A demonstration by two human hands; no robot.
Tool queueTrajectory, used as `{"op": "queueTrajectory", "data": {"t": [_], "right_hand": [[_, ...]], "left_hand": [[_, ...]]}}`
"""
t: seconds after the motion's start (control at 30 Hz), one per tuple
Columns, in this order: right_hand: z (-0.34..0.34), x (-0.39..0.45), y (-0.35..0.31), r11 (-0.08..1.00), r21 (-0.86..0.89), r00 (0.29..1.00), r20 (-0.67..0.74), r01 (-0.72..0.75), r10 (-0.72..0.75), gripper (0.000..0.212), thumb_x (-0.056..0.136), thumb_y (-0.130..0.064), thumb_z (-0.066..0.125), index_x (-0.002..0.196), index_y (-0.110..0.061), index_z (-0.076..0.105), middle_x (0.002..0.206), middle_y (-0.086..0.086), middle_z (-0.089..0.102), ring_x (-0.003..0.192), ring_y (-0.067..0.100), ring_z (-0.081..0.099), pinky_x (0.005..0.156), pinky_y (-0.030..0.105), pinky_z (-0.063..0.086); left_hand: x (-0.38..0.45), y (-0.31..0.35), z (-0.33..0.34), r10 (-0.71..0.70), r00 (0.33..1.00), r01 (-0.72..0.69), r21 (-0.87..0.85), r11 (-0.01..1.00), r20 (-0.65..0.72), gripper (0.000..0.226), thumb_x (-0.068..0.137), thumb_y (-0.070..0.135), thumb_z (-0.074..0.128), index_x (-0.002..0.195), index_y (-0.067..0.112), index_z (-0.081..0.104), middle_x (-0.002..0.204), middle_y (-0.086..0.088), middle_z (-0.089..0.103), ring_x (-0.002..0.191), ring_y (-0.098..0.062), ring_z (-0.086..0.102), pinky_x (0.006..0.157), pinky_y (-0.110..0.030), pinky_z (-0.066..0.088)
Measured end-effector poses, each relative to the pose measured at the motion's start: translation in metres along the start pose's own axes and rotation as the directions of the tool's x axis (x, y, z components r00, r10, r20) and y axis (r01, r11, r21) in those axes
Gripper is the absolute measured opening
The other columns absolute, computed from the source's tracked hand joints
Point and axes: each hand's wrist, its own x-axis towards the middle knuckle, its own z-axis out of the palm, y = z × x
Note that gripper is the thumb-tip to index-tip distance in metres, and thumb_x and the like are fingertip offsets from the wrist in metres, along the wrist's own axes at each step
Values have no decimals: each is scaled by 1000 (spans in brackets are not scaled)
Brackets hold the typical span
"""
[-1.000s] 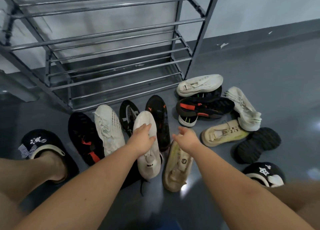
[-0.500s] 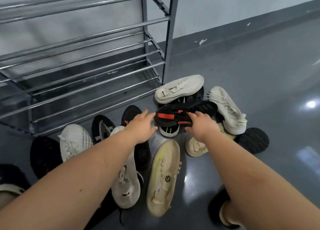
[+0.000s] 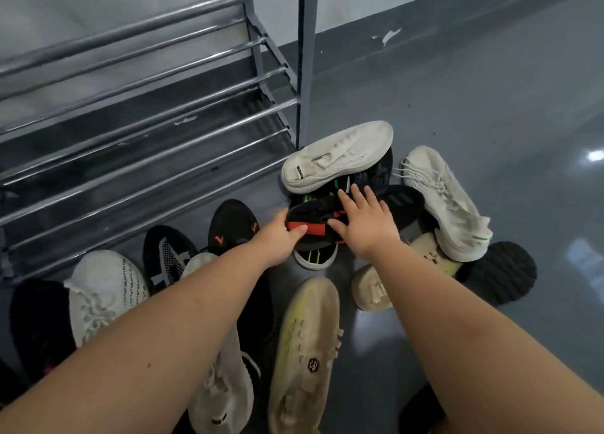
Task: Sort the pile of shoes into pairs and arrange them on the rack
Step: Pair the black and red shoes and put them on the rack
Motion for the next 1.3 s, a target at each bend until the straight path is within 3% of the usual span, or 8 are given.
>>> {"op": "queueTrajectory", "data": {"t": [0.23, 0.57, 0.7, 0.9, 1.0, 1.13, 1.23, 1.3], "right_hand": [[-4, 21, -4, 986, -166, 999, -44, 11, -19, 62, 91, -62, 28, 142, -28, 37, 137, 10, 42, 129, 33, 33, 113, 46, 20], [-4, -18, -38, 989, -97, 991, -67, 107, -114, 59, 87, -65, 38, 120, -20, 61, 124, 8, 49, 119, 30, 37, 98, 42, 39], [-2, -47, -83, 978, 35, 974, -112, 203, -198, 55, 89, -59, 42, 122, -19, 60, 124, 10, 51, 121, 29, 37, 102, 40, 37], [20, -107, -131, 964, 200, 978, -148, 177, -148, 68, 91, -57, 40, 146, -18, 29, 146, 12, 38, 133, 33, 33, 112, 42, 26], [34, -138, -151, 934, 349, 997, -43, 72, -61, 75, 91, -56, 41, 149, -13, 21, 146, 16, 35, 135, 34, 31, 112, 40, 25], [41, -168, -189, 707, 699, 986, 166, -108, -14, 79, 86, -59, 49, 146, -14, 27, 141, 10, 47, 127, 30, 46, 104, 41, 40], [37, -189, -214, 359, 885, 935, 346, -297, -77, 65, 82, -55, 60, 135, -24, 41, 114, 0, 63, 96, 24, 65, 70, 36, 56], [39, -194, -220, 269, 916, 942, 329, -299, -73, 56, 80, -44, 69, 127, -27, 45, 110, 1, 64, 92, 23, 65, 67, 36, 57]], "left_hand": [[10, -8, 5, -107, 993, 91, -297, 950, -39, 59, 91, 38, 53, 141, 12, 36, 144, -8, 43, 130, -24, 43, 107, -26, 31], [-56, -33, 1, -35, 998, 54, -449, 892, 52, 28, 98, 24, 44, 117, 10, 59, 98, -13, 62, 91, -29, 61, 83, -47, 54], [-98, -65, -29, -59, 998, 50, -539, 841, 1, 19, 98, 21, 42, 111, 18, 56, 89, -3, 61, 80, -18, 60, 64, -31, 56], [-160, -120, -55, -188, 978, 78, -664, 744, -94, 29, 98, 22, 44, 119, 5, 55, 102, -13, 60, 94, -27, 59, 83, -48, 53], [-184, -138, -58, -237, 969, 90, -788, 609, -72, 27, 98, 22, 43, 114, 3, 53, 94, -12, 61, 82, -23, 61, 66, -39, 56], [-203, -152, -55, -244, 967, 55, -887, 459, -66, 21, 97, 22, 46, 101, 4, 56, 91, -12, 65, 80, -22, 64, 48, -26, 55], [-213, -158, -53, -232, 973, 70, -933, 352, -14, 20, 95, 22, 50, 94, 4, 59, 87, -10, 67, 78, -21, 65, 50, -27, 56], [-218, -163, -52, -210, 977, 109, -949, 296, 47, 18, 94, 21, 52, 95, 5, 59, 89, -12, 67, 81, -22, 66, 54, -29, 56]]}}
